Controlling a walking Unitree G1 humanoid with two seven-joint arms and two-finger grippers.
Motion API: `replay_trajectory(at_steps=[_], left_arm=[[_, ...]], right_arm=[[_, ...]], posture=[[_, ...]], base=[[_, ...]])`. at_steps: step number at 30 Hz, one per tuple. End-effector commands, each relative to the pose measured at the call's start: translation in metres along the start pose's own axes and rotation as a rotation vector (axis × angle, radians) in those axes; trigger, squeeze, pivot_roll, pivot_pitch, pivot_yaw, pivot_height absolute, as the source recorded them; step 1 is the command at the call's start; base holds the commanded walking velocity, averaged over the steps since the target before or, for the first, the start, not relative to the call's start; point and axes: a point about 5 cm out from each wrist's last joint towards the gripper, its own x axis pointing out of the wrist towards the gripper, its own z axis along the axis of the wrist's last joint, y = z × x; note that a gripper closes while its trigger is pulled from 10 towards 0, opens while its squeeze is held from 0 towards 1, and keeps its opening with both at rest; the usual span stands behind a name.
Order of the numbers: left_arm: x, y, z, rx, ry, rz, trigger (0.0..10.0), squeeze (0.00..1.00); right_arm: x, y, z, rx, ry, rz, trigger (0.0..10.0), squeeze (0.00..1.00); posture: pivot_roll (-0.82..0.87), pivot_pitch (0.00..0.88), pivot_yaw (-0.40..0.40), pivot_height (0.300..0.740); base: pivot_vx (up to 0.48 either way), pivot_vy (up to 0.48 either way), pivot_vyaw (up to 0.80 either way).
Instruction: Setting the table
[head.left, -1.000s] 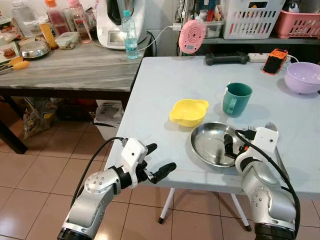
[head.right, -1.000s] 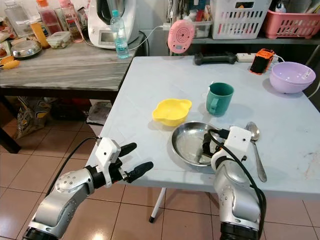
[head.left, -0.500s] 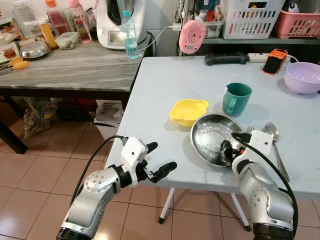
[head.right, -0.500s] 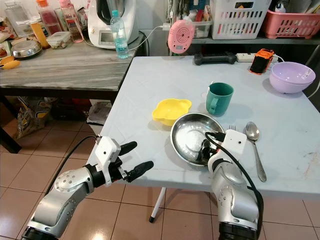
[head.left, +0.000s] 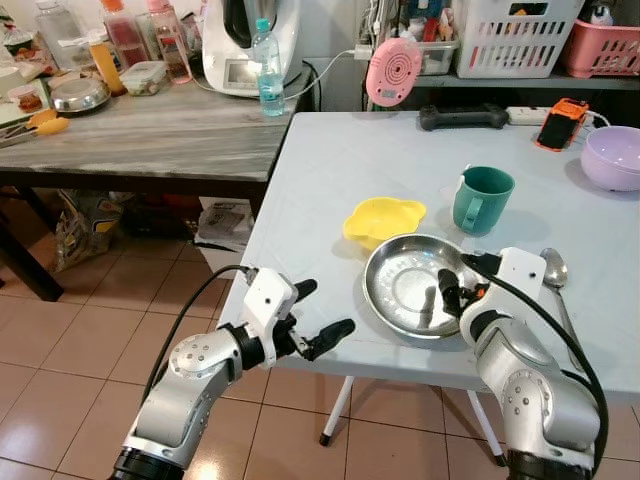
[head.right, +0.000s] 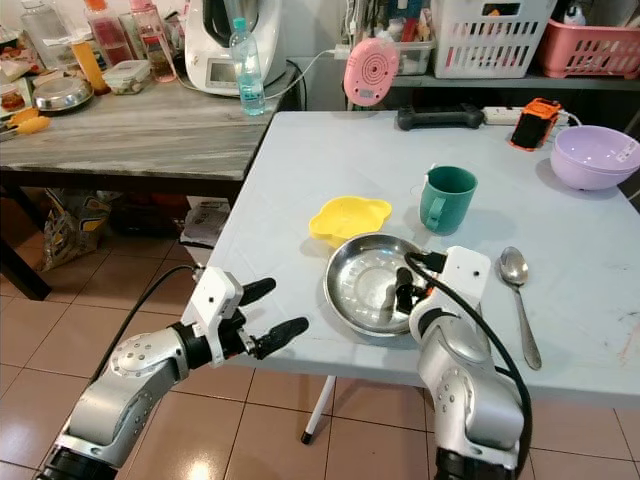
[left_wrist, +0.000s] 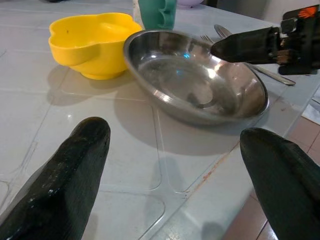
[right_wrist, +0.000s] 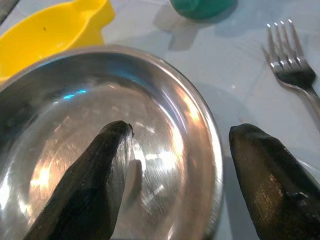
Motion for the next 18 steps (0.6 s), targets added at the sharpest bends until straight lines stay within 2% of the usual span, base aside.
replay_trajectory(at_steps=[1, 6, 12, 18], left_arm=[[0.0, 0.001, 0.004, 0.025, 0.005, -0.01, 10.0, 0.0], [0.001, 0.0, 0.004, 0.03, 0.009, -0.018, 10.0, 0.0], [0.002, 0.0, 0.004, 0.033, 0.01, -0.024, 10.0, 0.0], [0.003, 0.0, 0.003, 0.034, 0.011, -0.025, 10.0, 0.0]], right_arm=[[-0.009, 0.004, 0.004, -0.012, -0.007, 0.014, 10.0, 0.0], [-0.015, 0.0, -0.01, -0.012, 0.05, 0.007, 10.0, 0.0], [-0.017, -0.001, -0.015, -0.017, 0.067, 0.012, 10.0, 0.0], [-0.005, -0.003, -0.014, -0.025, 0.053, 0.01, 10.0, 0.0]], posture=[[-0.11, 0.0, 0.058, 0.74], [-0.11, 0.0, 0.056, 0.74], [-0.11, 0.0, 0.057, 0.74], [-0.11, 0.0, 0.063, 0.74]], base=[[0.0, 0.0, 0.0], [0.0, 0.0, 0.0], [0.0, 0.0, 0.0], [0.0, 0.0, 0.0]])
